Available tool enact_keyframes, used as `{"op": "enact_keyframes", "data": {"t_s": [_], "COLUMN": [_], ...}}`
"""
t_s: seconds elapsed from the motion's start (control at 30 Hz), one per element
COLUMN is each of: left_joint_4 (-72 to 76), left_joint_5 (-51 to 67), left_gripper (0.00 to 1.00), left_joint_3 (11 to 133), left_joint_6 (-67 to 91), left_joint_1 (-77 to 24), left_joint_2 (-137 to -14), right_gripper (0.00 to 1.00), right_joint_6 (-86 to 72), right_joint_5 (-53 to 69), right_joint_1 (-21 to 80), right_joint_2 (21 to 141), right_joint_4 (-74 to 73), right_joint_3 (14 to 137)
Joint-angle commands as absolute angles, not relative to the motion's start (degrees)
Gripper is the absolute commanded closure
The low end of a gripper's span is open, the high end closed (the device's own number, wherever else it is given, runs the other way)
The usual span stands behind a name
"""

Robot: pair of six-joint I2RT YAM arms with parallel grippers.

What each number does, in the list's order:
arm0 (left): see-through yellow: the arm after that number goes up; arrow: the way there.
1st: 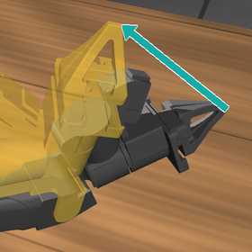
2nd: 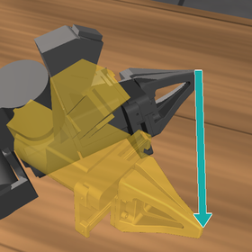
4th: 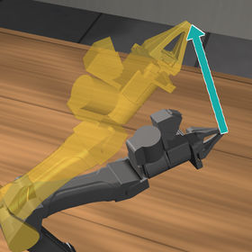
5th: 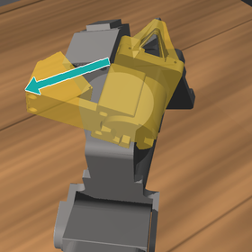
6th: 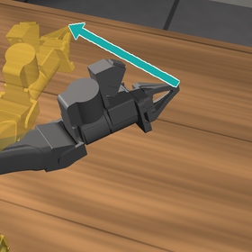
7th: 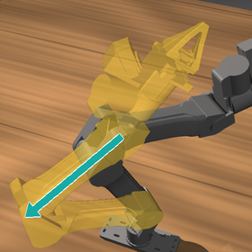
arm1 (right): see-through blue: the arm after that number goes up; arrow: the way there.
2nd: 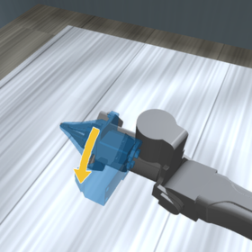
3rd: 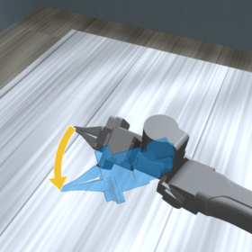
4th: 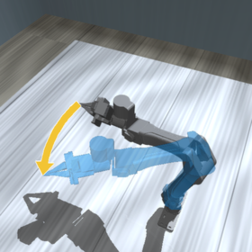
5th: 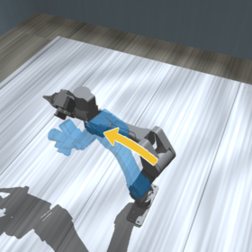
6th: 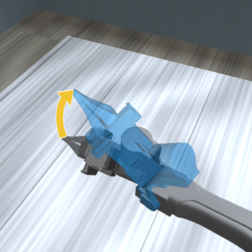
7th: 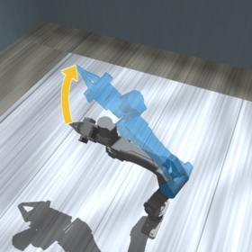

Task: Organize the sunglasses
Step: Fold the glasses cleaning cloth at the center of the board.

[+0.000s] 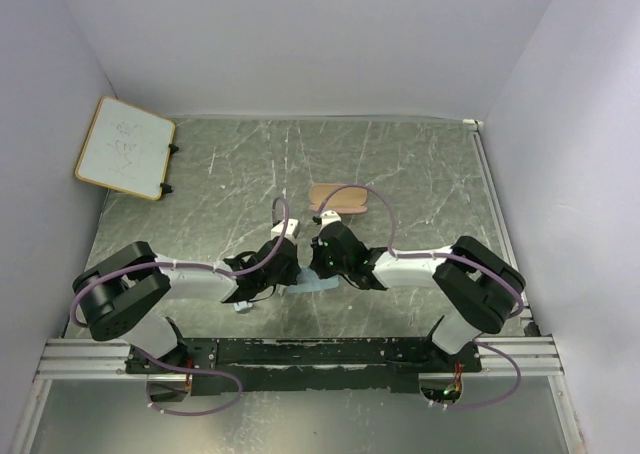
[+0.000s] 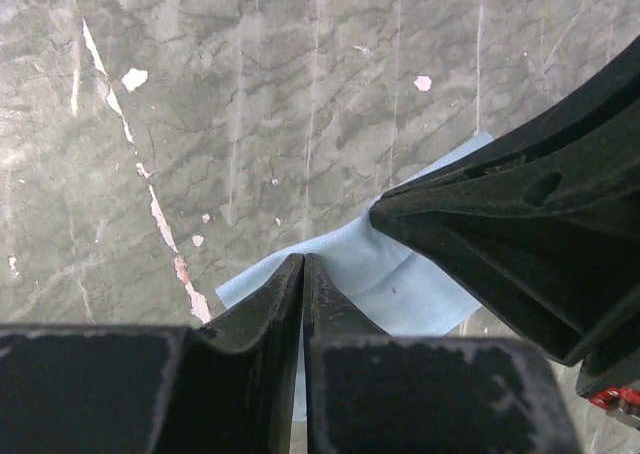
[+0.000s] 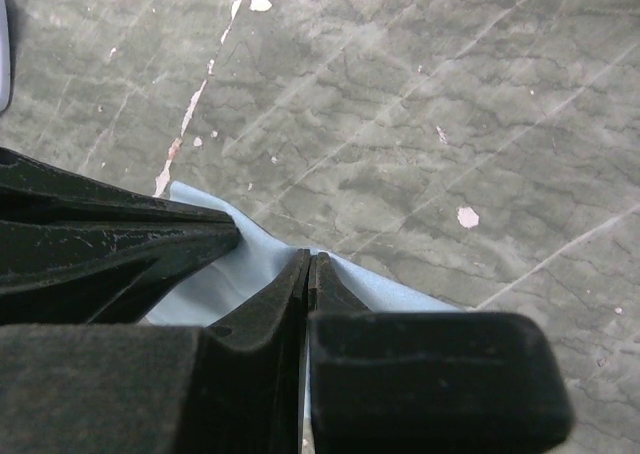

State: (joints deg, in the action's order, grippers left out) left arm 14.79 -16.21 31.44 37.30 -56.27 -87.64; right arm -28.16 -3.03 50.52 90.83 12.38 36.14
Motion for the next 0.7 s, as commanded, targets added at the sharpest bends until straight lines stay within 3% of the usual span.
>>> {"op": "enact_keyframes", "data": {"t_s": [0.0,0.67], "left_joint_4": [12.19,9.92], "left_joint_5": [-15.5,-16.56], "left_gripper": [0.85,0.85], "left_joint_3": [31.04,29.53], "left_joint_6": [38.28,37.64], "left_joint_1": [-55.96,-55.98], "left_joint_2": [-88.34,-87.04], "right_gripper": [1.0,1.0], "right_joint_6": [-27.86,-27.51], "right_joint_5": [-4.62,-8.11], "right_joint_1": [50.02,43.97], "right_joint_2": [88.76,81.15], "right_joint_4": [10.63,7.81], "right_joint_3": [34.4,28.53]}}
